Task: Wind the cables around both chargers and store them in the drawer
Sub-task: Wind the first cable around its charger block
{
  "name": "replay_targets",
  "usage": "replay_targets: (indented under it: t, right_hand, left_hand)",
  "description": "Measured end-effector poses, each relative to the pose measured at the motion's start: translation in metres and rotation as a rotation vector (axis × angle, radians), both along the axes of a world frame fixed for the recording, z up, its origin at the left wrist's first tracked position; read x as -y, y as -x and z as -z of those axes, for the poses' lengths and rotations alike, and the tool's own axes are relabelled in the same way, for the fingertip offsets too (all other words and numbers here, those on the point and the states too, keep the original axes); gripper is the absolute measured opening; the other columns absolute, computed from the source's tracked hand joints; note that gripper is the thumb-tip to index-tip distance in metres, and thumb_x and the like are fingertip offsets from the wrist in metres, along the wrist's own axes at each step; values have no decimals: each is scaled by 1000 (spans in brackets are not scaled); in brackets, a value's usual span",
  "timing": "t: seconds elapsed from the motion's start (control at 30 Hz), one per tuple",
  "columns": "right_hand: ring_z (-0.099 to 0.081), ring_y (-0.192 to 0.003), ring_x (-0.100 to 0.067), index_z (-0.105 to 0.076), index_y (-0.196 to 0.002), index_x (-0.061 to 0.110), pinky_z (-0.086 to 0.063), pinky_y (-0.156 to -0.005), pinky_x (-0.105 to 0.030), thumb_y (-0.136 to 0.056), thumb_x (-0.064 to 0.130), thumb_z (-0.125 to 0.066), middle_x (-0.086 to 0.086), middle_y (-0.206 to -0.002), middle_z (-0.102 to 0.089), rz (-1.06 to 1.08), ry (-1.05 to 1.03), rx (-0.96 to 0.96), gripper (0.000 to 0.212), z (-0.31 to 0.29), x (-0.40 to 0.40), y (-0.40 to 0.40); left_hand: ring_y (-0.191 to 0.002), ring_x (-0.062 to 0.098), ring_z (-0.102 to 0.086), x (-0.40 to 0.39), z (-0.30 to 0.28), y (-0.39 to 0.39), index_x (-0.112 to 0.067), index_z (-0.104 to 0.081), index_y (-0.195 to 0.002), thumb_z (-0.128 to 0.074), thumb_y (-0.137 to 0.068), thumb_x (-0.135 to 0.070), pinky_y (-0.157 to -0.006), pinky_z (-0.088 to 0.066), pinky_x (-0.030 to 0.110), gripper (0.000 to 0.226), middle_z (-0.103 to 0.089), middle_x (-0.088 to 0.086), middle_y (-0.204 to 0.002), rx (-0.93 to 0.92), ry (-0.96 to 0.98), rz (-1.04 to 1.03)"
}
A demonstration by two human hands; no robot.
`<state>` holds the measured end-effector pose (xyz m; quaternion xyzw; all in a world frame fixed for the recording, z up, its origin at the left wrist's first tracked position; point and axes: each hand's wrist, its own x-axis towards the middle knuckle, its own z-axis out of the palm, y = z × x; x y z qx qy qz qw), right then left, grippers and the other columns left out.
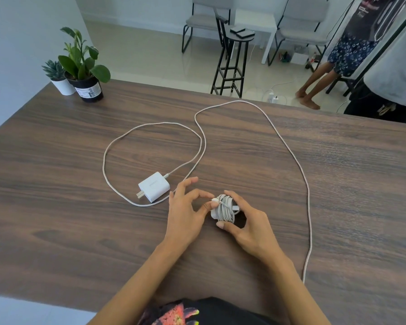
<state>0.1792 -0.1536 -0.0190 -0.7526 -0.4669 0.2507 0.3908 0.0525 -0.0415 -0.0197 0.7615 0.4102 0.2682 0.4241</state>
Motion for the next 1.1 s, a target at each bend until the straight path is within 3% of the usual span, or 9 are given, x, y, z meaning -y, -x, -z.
replay_targets:
  t: [0.1, 0.2, 0.3, 0.4, 0.57, 0.77, 0.87, 0.97, 1.1]
  right_hand:
    - [-44, -108, 25, -44, -133, 37, -29, -89, 3, -74, 24, -78, 36, -116, -51, 3, 6, 16, 70, 1, 3, 0]
    - [-39, -121, 19, -38, -139, 33, -26, -98, 0, -76, 21, -77, 25, -133, -47, -8, 13, 33, 76, 2, 4, -2]
    - [-28, -135, 9, -26, -146, 28, -21, -109, -8, -80, 14, -72, 18, -146, -34, -5, 7, 27, 83, 3, 9, -2]
    - [-27, -128, 20, -18, -148, 30, -21, -103, -1, -88, 11, -62, 28, -141, -31, 11, 5, -15, 77, 5, 16, 4]
    - [-32, -121, 25, -24, -146, 29, -24, -98, 1, -92, 2, -52, 33, -134, -35, 46, -9, -54, 67, 11, 18, 3]
    - [-38, -112, 28, -29, -144, 29, -28, -91, 3, -91, -3, -51, 31, -127, -44, 127, -61, -50, 65, 18, 13, 0]
    - [-44, -112, 23, -31, -142, 31, -31, -91, 1, -90, -5, -50, 22, -128, -51, 162, -91, -28, 66, 21, 6, -13]
    - [-54, -115, 1, -34, -142, 31, -33, -91, 0, -90, -4, -50, 10, -130, -57, 204, -95, -3, 65, 23, -7, -36]
    - [-51, -119, -7, -36, -142, 27, -29, -91, 2, -90, -4, -49, 16, -126, -51, 263, -100, 22, 61, 23, -30, -71]
  left_hand:
    - [-131, -2, -34, 3, 4, 4, -34, -68, -104, -73, -79, -29, -103, -26, 12, 26, -42, -18, -141, 21, 16, 74]
    - [-132, -9, -30, 9, 9, 6, -31, -62, -119, -68, -85, -18, -103, -20, 1, 37, -46, -14, -141, 53, -21, 152]
    - [-127, -14, -34, 16, 13, 6, -22, -54, -129, -61, -90, -11, -101, -23, 0, 42, -50, -6, -138, 85, -9, 168]
    - [-126, -9, -36, 21, 17, 8, -17, -47, -135, -58, -91, -9, -100, -25, 0, 46, -50, -7, -137, 73, 19, 187]
    - [-124, -23, -31, 22, 26, 4, -16, -44, -137, -63, -85, -1, -102, -23, 2, 57, -45, -13, -138, 69, -14, 286]
    - [-121, -19, -38, 14, 31, -12, -9, -51, -131, -59, -81, 13, -97, -30, 1, 56, -51, -9, -131, 120, -47, 286]
    - [-119, -18, -42, 4, 31, -28, -10, -53, -130, -60, -81, 10, -99, -32, 5, 53, -55, -8, -129, 136, -79, 308]
    - [-114, -12, -49, -11, 29, -54, -7, -58, -124, -63, -80, 7, -96, -37, 6, 47, -59, -7, -123, 166, -76, 300]
    - [-108, -11, -45, -30, 26, -96, 1, -60, -120, -62, -80, 11, -91, -31, -4, 42, -60, -1, -117, 160, -105, 296]
